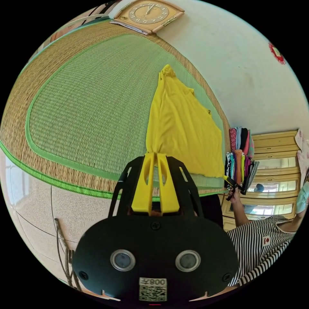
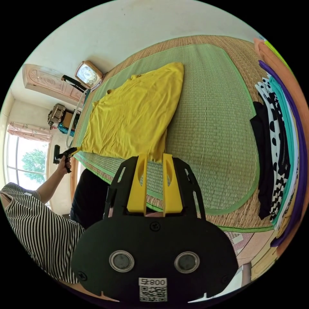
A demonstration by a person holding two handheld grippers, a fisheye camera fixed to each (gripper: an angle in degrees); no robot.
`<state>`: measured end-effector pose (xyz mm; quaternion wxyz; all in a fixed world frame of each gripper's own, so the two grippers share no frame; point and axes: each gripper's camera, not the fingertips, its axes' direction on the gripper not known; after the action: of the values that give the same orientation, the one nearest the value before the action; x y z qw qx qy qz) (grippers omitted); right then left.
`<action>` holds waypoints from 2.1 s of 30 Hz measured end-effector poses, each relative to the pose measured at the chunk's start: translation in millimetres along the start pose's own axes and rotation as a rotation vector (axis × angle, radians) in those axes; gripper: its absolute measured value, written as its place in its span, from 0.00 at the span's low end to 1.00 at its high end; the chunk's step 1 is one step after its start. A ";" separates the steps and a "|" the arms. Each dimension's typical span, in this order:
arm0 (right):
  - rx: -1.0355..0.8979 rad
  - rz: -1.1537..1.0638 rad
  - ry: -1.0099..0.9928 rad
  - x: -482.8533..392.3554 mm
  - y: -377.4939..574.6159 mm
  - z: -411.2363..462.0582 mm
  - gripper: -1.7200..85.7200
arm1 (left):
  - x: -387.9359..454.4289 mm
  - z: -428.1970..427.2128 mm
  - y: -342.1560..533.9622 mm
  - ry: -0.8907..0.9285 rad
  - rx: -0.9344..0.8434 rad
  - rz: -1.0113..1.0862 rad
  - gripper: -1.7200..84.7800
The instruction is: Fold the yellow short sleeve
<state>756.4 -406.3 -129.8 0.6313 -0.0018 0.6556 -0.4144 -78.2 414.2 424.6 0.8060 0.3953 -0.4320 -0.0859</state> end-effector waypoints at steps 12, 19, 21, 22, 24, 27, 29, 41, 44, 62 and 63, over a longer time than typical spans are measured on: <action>-0.002 -0.066 -0.092 29.5 0.0 -26.2 0.03 | 4.7 -16.9 26.1 0.011 0.065 0.003 0.03; -0.160 -0.065 -0.173 71.6 3.1 0.5 0.03 | 4.3 8.2 41.5 -0.034 0.013 -0.051 0.03; -0.155 -0.040 -0.202 83.3 7.1 3.9 0.03 | 6.4 11.3 46.4 -0.023 0.026 -0.063 0.03; -0.149 -0.024 -0.220 90.5 9.9 4.8 0.03 | 7.8 14.8 49.2 -0.023 0.020 -0.070 0.03; -0.134 0.000 -0.250 100.8 14.2 4.7 0.03 | 10.8 19.8 52.8 -0.024 0.015 -0.079 0.03; -0.107 0.017 -0.286 107.9 19.6 4.5 0.03 | 22.3 26.9 58.1 -0.035 0.017 -0.069 0.04; -0.111 0.014 -0.265 107.9 22.0 6.7 0.03 | 29.7 30.0 62.7 -0.038 0.024 -0.069 0.04; -0.035 -0.006 -0.232 110.5 43.0 5.8 0.06 | 86.2 47.9 117.2 0.009 0.138 -0.100 0.08; -0.023 -0.024 -0.262 106.7 47.6 10.6 0.08 | 104.3 69.6 119.3 0.048 0.119 -0.105 0.09; 0.033 -0.126 -0.179 91.4 46.6 -5.5 0.02 | 352.5 224.2 126.8 0.253 -0.152 0.419 0.09; 0.032 -0.129 -0.174 91.0 46.1 -6.4 0.02 | 381.2 240.9 129.4 0.261 -0.183 0.490 0.10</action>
<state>756.6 -420.4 -231.1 0.6580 -0.0698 0.5899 -0.4628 -55.4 182.6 832.0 0.8838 0.2127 -0.3977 0.1243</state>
